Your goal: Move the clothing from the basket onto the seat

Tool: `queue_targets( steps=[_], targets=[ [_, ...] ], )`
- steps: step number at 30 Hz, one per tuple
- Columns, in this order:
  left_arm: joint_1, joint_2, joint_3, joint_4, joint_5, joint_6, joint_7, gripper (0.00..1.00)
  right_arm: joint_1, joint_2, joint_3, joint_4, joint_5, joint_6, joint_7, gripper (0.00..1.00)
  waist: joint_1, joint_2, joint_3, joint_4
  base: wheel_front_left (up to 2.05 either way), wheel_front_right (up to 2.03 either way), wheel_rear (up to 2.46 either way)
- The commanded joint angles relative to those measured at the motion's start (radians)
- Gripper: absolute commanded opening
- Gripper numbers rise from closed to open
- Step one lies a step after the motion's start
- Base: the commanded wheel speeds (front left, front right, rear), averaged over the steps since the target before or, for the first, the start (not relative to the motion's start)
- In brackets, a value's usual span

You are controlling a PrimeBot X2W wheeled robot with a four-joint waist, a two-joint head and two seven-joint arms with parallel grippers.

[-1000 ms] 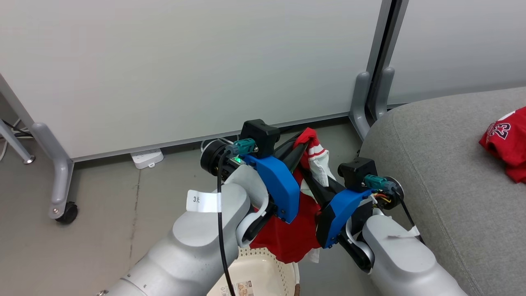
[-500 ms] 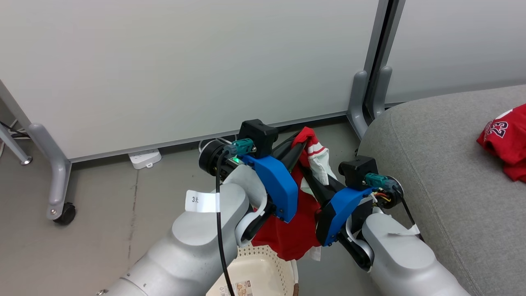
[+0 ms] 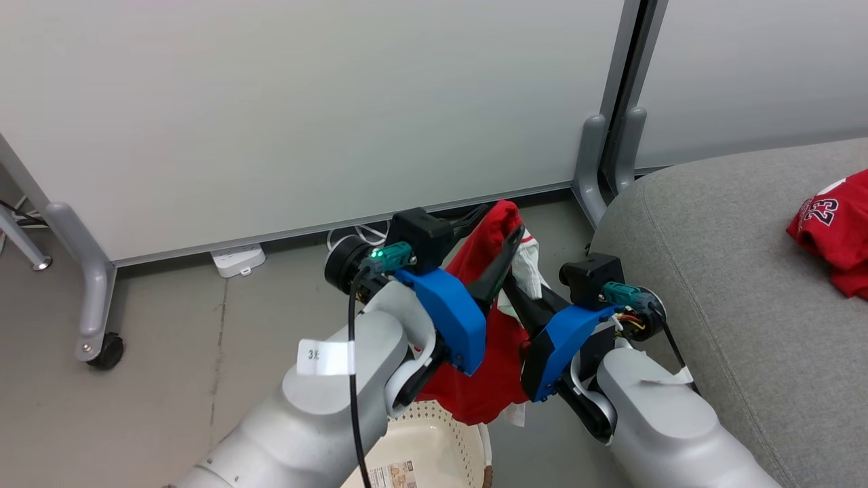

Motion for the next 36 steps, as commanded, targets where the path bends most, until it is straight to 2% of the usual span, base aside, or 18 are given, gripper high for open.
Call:
queue_targets(
  steps=[1, 10, 15, 19, 23, 27, 36],
  targets=[
    [0.024, 0.012, -0.004, -0.003, 0.007, 0.005, -0.015, 1.00, -0.016, -0.002, -0.001, 0.002, 0.007, 0.000, -0.009, 0.00, 0.0000, 0.0000, 0.001, 0.000, 0.00, 0.00, 0.00],
    [0.187, 0.108, 0.068, -0.100, 0.048, 0.051, -0.087, 1.00, -0.024, -0.002, -0.041, 0.019, -0.012, 0.000, -0.014, 0.00, 0.0000, 0.0000, 0.017, 0.010, 0.00, 0.00, 0.00],
    [0.337, 0.179, 0.205, -0.254, 0.147, 0.086, -0.087, 1.00, -0.027, -0.002, -0.074, 0.026, -0.030, 0.000, -0.017, 0.00, 0.0000, 0.0000, 0.030, 0.022, 0.00, 0.00, 0.00],
    [0.456, 0.215, 0.322, -0.359, 0.230, 0.098, -0.088, 1.00, -0.027, -0.002, -0.096, 0.028, -0.044, 0.000, -0.017, 0.00, 0.0000, 0.0000, 0.037, 0.031, 0.00, 0.00, 0.00],
    [0.565, 0.226, 0.424, -0.432, 0.305, 0.091, -0.088, 1.00, -0.022, -0.002, -0.113, 0.028, -0.052, 0.000, -0.017, 0.00, 0.0000, 0.0000, 0.039, 0.037, 0.00, 0.00, 0.00],
    [0.639, 0.212, 0.500, -0.463, 0.359, 0.073, -0.088, 1.00, -0.012, -0.002, -0.124, 0.023, -0.056, 0.000, -0.017, 0.00, 0.0000, 0.0000, 0.037, 0.040, 0.00, 0.00, 0.00],
    [0.714, 0.167, 0.607, -0.464, 0.441, 0.024, -0.088, 1.00, 0.003, -0.002, -0.129, 0.014, -0.056, 0.000, -0.017, 0.00, 0.0000, 0.0000, 0.033, 0.023, 0.00, 0.00, 0.00]
  ],
)
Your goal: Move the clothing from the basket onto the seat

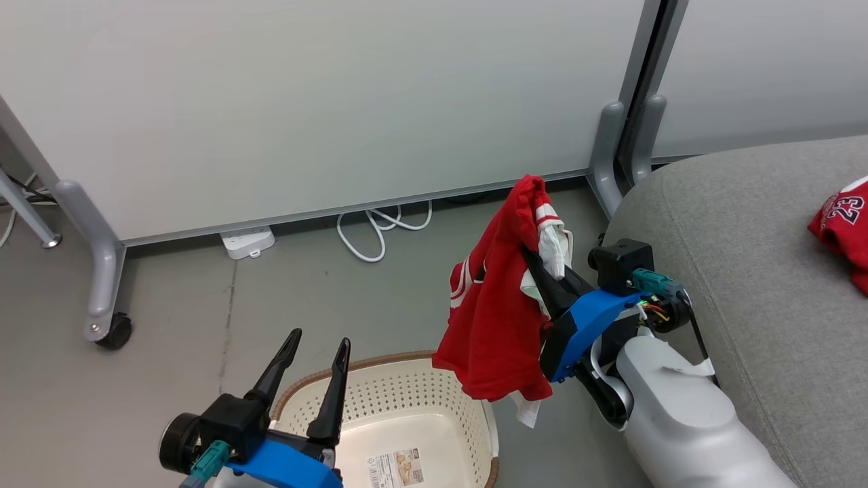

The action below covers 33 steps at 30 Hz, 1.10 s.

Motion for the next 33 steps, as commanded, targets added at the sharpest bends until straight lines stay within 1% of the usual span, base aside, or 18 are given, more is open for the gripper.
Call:
queue_targets(
  steps=[1, 3, 7, 17, 25, 33],
  targets=[
    [0.010, -0.015, 0.021, 0.003, 0.019, -0.013, -0.004, 1.00, 0.008, -0.002, -0.003, -0.007, 0.001, 0.000, -0.007, 0.00, 0.0000, 0.0000, 0.001, -0.015, 0.00, 0.00, 0.00],
    [0.012, -0.020, 0.028, 0.004, 0.025, -0.017, -0.004, 1.00, 0.008, -0.002, -0.004, -0.007, 0.001, 0.000, -0.007, 0.00, 0.0000, 0.0000, 0.002, -0.022, 0.00, 0.00, 0.00],
    [0.019, -0.039, 0.051, 0.005, 0.049, -0.034, -0.005, 1.00, 0.005, -0.002, -0.004, -0.012, 0.002, 0.000, -0.007, 0.00, 0.0000, 0.0000, 0.008, -0.068, 0.00, 0.00, 0.00],
    [0.002, -0.072, 0.102, -0.004, 0.099, -0.059, -0.005, 1.00, -0.018, -0.001, -0.015, -0.019, -0.005, 0.000, -0.007, 0.00, 0.0000, 0.0000, 0.048, -0.253, 0.00, 0.00, 0.00],
    [-0.017, -0.078, 0.119, 0.002, 0.128, -0.069, -0.005, 1.00, -0.019, -0.001, -0.033, -0.035, -0.005, 0.000, -0.007, 0.00, 0.0000, 0.0000, 0.081, -0.398, 0.00, 0.00, 0.00],
    [-0.032, -0.066, 0.122, 0.004, 0.139, -0.076, -0.005, 1.00, -0.004, -0.001, -0.043, -0.058, 0.007, 0.000, -0.007, 0.00, 0.0000, 0.0000, 0.107, -0.499, 0.00, 0.00, 0.00]
  ],
)
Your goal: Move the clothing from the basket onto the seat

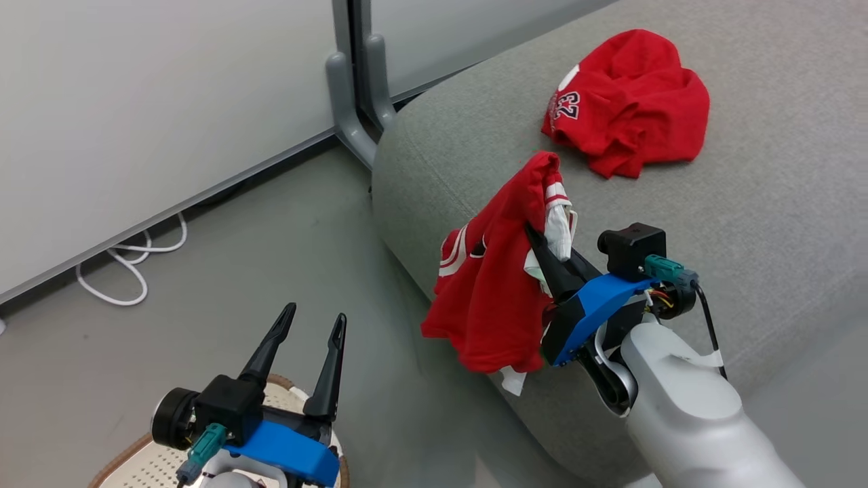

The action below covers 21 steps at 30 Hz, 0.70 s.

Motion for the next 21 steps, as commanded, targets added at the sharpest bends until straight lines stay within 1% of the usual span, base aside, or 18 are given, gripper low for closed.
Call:
queue_targets(
  steps=[1, 11, 14, 18, 21],
  targets=[
    [-0.019, 0.009, 0.003, -0.001, 0.007, -0.007, -0.005, 1.00, 0.002, 0.000, -0.005, -0.008, 0.006, 0.000, -0.005, 0.00, 0.0000, 0.0000, 0.020, -0.041, 0.00, 0.00, 0.00],
    [-0.052, 0.020, -0.031, 0.014, 0.001, -0.008, -0.005, 1.00, 0.032, 0.001, -0.061, -0.041, -0.006, 0.000, -0.005, 0.00, 0.0000, 0.0000, 0.055, -0.056, 0.00, 0.00, 0.00],
    [-0.061, 0.026, -0.036, 0.011, 0.001, -0.007, -0.005, 1.00, 0.035, 0.001, -0.068, -0.053, 0.031, 0.000, -0.005, 0.00, 0.0000, 0.0000, 0.068, -0.056, 0.00, 0.00, 0.00],
    [-0.071, 0.039, -0.017, -0.009, 0.011, -0.007, -0.004, 1.00, -0.055, 0.000, -0.138, -0.044, 0.038, 0.000, -0.005, 0.00, 0.0000, 0.0000, 0.116, -0.058, 0.00, 0.00, 0.00],
    [-0.100, 0.056, -0.024, -0.033, 0.025, -0.007, -0.005, 1.00, -0.152, -0.001, -0.246, -0.024, -0.003, 0.000, -0.005, 0.00, 0.0000, 0.0000, 0.178, -0.036, 0.00, 0.00, 0.00]
  ],
)
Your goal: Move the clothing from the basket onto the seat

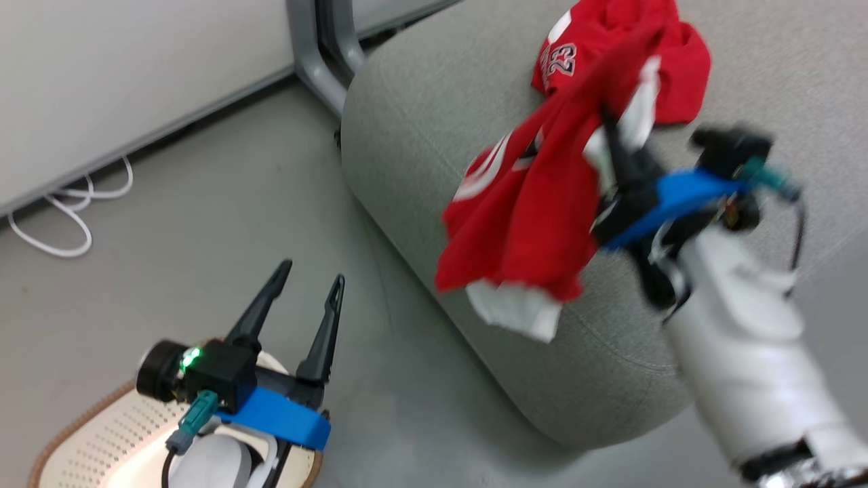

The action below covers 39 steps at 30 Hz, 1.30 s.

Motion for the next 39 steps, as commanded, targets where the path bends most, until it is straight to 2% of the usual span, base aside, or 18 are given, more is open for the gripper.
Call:
queue_targets(
  steps=[1, 6, 10, 12, 16, 19, 24, 31, 33, 34, 39],
  targets=[
    [-0.040, 0.016, -0.006, -0.020, 0.014, -0.002, -0.005, 1.00, -0.086, -0.014, -0.080, 0.007, -0.046, 0.000, -0.005, 0.00, 0.0000, -0.0001, 0.080, 0.028, 0.00, 0.00, 0.00],
    [-0.115, 0.061, -0.048, -0.053, 0.027, -0.002, -0.003, 1.00, -0.264, -0.080, -0.287, 0.007, -0.124, 0.000, 0.001, 0.00, 0.0000, -0.0001, 0.208, 0.083, 0.00, 0.00, 0.00],
    [-0.178, 0.101, -0.085, -0.086, 0.030, -0.002, 0.005, 1.00, -0.382, -0.167, -0.425, -0.024, -0.141, 0.000, 0.040, 0.00, 0.0000, -0.0001, 0.302, 0.133, 0.00, 0.00, 0.00],
    [-0.222, 0.118, -0.097, -0.117, 0.032, -0.002, 0.009, 1.00, -0.440, -0.235, -0.510, -0.053, -0.172, 0.000, 0.082, 0.00, 0.0000, -0.0001, 0.367, 0.165, 0.00, 0.00, 0.00],
    [-0.278, 0.131, -0.108, -0.156, 0.033, -0.002, 0.011, 1.00, -0.475, -0.292, -0.618, -0.089, -0.211, 0.000, 0.112, 0.00, 0.0000, -0.0001, 0.448, 0.200, 0.00, 0.00, 0.00],
    [-0.319, 0.140, -0.115, -0.178, 0.038, -0.002, 0.015, 1.00, -0.449, -0.300, -0.661, -0.106, -0.232, 0.000, 0.099, 0.00, 0.0000, -0.0001, 0.499, 0.222, 0.00, 0.00, 0.00],
    [-0.376, 0.158, -0.119, -0.202, 0.043, -0.003, 0.018, 1.00, -0.382, -0.280, -0.708, -0.061, -0.251, 0.000, 0.072, 0.00, 0.0000, -0.0001, 0.556, 0.253, 0.00, 0.00, 0.00],
    [-0.373, 0.157, -0.112, -0.189, 0.024, 0.005, 0.009, 1.00, -0.348, -0.251, -0.724, 0.015, -0.255, 0.000, 0.037, 0.00, 0.0000, -0.0001, 0.557, 0.267, 0.00, 0.00, 0.00],
    [-0.372, 0.152, -0.111, -0.181, 0.020, 0.005, 0.006, 1.00, -0.346, -0.250, -0.725, 0.029, -0.256, 0.000, 0.033, 0.55, 0.0000, -0.0001, 0.551, 0.270, 0.00, 0.00, 0.00],
    [-0.372, 0.150, -0.112, -0.176, 0.018, 0.005, 0.004, 1.00, -0.345, -0.249, -0.725, 0.034, -0.258, 0.000, 0.031, 0.98, 0.0000, -0.0001, 0.547, 0.272, 0.00, 0.00, 0.00],
    [-0.372, 0.125, -0.120, -0.143, -0.003, 0.003, -0.001, 1.00, -0.325, -0.247, -0.704, 0.045, -0.264, 0.000, 0.031, 1.00, 0.0000, -0.0001, 0.505, 0.292, 0.00, 0.00, 0.00]
  ],
)
